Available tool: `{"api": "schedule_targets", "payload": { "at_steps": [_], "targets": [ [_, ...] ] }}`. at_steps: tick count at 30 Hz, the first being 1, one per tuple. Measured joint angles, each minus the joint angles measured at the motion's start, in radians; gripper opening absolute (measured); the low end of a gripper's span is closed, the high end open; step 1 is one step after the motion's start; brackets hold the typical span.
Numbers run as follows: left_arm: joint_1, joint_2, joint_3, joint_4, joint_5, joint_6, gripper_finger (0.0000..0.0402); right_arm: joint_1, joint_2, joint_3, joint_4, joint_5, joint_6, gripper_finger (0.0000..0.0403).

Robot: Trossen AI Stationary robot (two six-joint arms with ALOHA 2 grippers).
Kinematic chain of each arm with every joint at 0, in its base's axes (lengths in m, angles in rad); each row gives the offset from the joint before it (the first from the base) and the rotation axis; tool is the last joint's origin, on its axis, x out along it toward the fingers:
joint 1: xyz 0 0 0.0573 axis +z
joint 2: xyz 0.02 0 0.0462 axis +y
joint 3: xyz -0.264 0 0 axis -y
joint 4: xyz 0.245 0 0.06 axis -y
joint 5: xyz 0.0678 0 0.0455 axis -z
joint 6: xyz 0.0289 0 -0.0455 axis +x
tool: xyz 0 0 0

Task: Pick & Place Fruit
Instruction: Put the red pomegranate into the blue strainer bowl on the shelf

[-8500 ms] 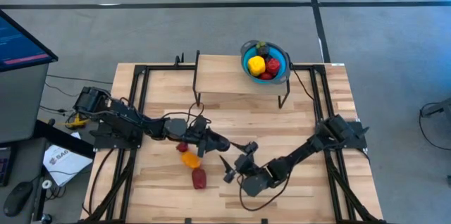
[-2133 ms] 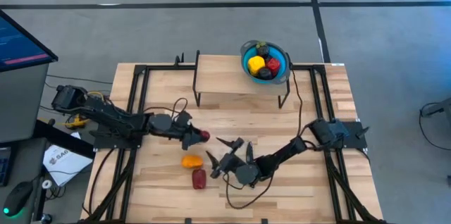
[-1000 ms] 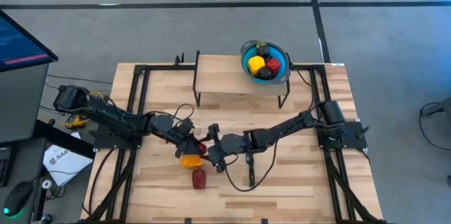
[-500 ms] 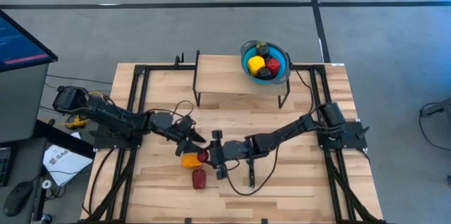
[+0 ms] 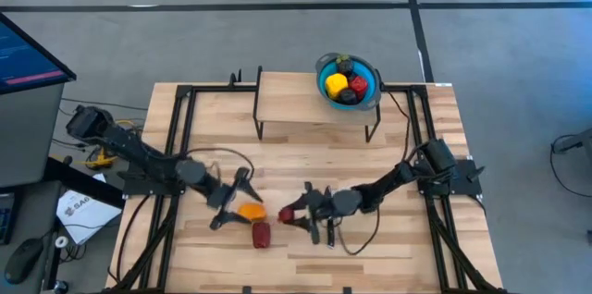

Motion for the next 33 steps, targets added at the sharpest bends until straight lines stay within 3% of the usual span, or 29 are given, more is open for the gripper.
{"api": "schedule_targets", "payload": {
  "at_steps": [4,14,22,33],
  "targets": [
    [-0.102,0.056,0.038,0.006,-0.203,0.187,0.0299,-0.032,0.0,-0.07,0.223,-0.001,0.026,0.0194],
    [-0.127,0.281,0.177,0.024,-0.352,0.505,0.0299,-0.121,-0.001,-0.046,0.308,-0.232,0.107,0.0183],
    [-0.108,0.364,0.234,0.081,-0.406,0.526,0.0299,-0.122,-0.001,-0.018,0.301,-0.306,0.118,0.0197],
    [-0.099,0.368,0.234,0.114,-0.475,0.569,0.0298,-0.116,-0.001,0.006,0.303,-0.375,0.126,0.0188]
  ]
}}
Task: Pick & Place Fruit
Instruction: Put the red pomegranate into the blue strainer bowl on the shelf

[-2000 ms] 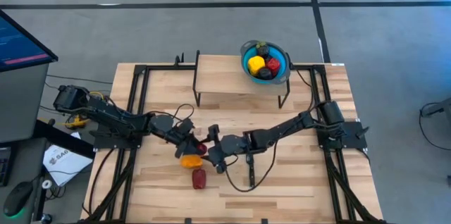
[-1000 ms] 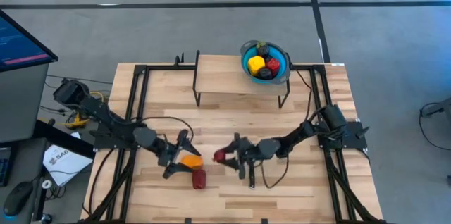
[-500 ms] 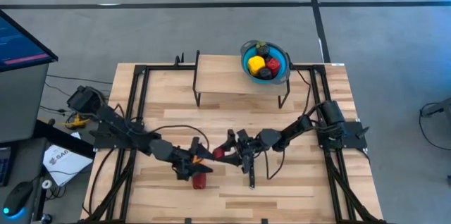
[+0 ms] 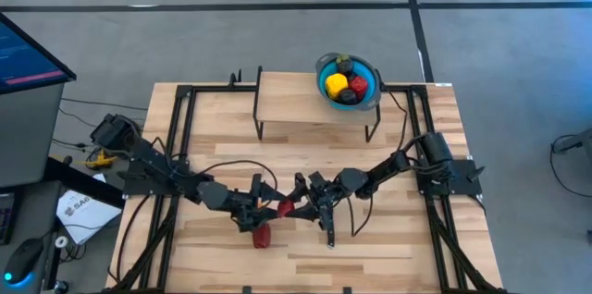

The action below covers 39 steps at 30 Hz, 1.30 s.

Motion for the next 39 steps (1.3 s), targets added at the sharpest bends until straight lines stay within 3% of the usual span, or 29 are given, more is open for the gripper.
{"api": "schedule_targets", "payload": {
  "at_steps": [8,16,21,26,30,34,39],
  "targets": [
    [-0.001,0.0,0.0,0.033,0.028,-0.054,0.0286,0.0,0.0,0.014,-0.011,-0.005,0.0,0.0198],
    [-0.001,0.0,-0.001,0.036,0.034,-0.165,0.0216,0.0,0.0,0.014,-0.012,-0.003,0.004,0.0205],
    [-0.001,0.0,-0.002,0.035,0.062,-0.315,0.0179,0.0,-0.001,0.015,-0.029,-0.002,0.003,0.0218],
    [-0.001,0.0,-0.004,0.015,0.062,-0.525,0.018,-0.008,-0.003,0.016,-0.096,-0.01,0.03,0.0232],
    [-0.001,0.0,-0.004,-0.057,0.061,-0.671,0.018,-0.014,-0.017,0.014,-0.238,-0.045,0.028,0.0244],
    [0.01,-0.002,0.0,-0.155,0.071,-0.85,0.0179,-0.008,-0.071,0.012,-0.515,-0.05,-0.007,0.0245],
    [0.048,-0.002,-0.001,-0.262,0.127,-1.027,0.0181,0.044,-0.165,0.014,-0.85,0.07,-0.079,0.0239]
  ]
}}
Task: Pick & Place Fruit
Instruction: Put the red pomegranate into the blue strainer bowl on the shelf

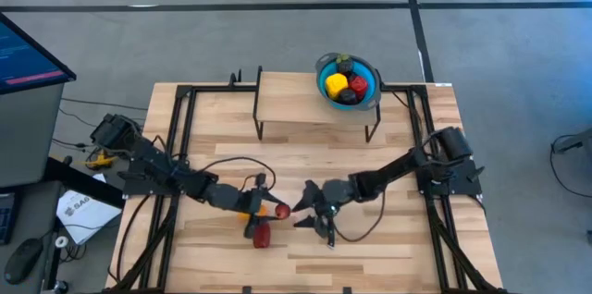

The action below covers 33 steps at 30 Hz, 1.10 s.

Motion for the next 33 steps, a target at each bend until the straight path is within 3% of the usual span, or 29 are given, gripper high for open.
{"api": "schedule_targets", "payload": {
  "at_steps": [5,8,12,28,33],
  "targets": [
    [0.073,0.0,-0.021,-0.042,0.126,-0.153,0.0181,0.087,-0.072,0.051,-0.203,0.233,-0.172,0.0233],
    [0.113,0.0,-0.033,-0.041,0.169,-0.208,0.0182,0.126,-0.08,0.077,-0.25,0.318,-0.335,0.0228],
    [0.146,0.0,-0.038,-0.042,0.211,-0.211,0.0182,0.144,-0.079,0.102,-0.244,0.332,-0.451,0.0223],
    [0.155,0.0,-0.038,-0.042,0.221,-0.209,0.0182,0.074,-0.085,0.191,-0.287,0.327,-0.422,0.0234],
    [0.155,0.0,-0.038,-0.042,0.221,-0.209,0.0182,0.05,-0.085,0.212,-0.372,0.345,-0.371,0.0242]
  ]
}}
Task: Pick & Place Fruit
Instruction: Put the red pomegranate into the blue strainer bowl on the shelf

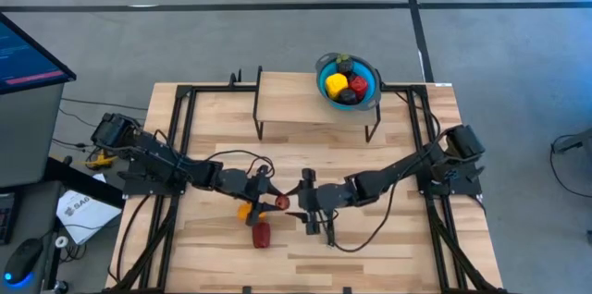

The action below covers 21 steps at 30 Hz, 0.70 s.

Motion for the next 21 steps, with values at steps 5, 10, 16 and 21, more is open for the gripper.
{"api": "schedule_targets", "payload": {
  "at_steps": [5,10,16,21],
  "targets": [
    [0.0,0.0,0.0,0.0,0.0,0.0,0.0182,-0.017,0.005,0.005,-0.055,0.0,0.022,0.028],
    [0.0,0.0,0.0,0.0,-0.004,0.0,0.0182,-0.015,0.008,0.006,-0.062,0.002,0.022,0.0311],
    [0.0,0.0,0.0,0.004,-0.005,-0.004,0.0182,-0.002,0.021,0.006,-0.048,0.082,0.014,0.0311],
    [0.003,0.0,0.0,0.012,-0.015,-0.05,0.0182,0.004,0.055,0.01,-0.015,0.11,0.012,0.0306]
  ]
}}
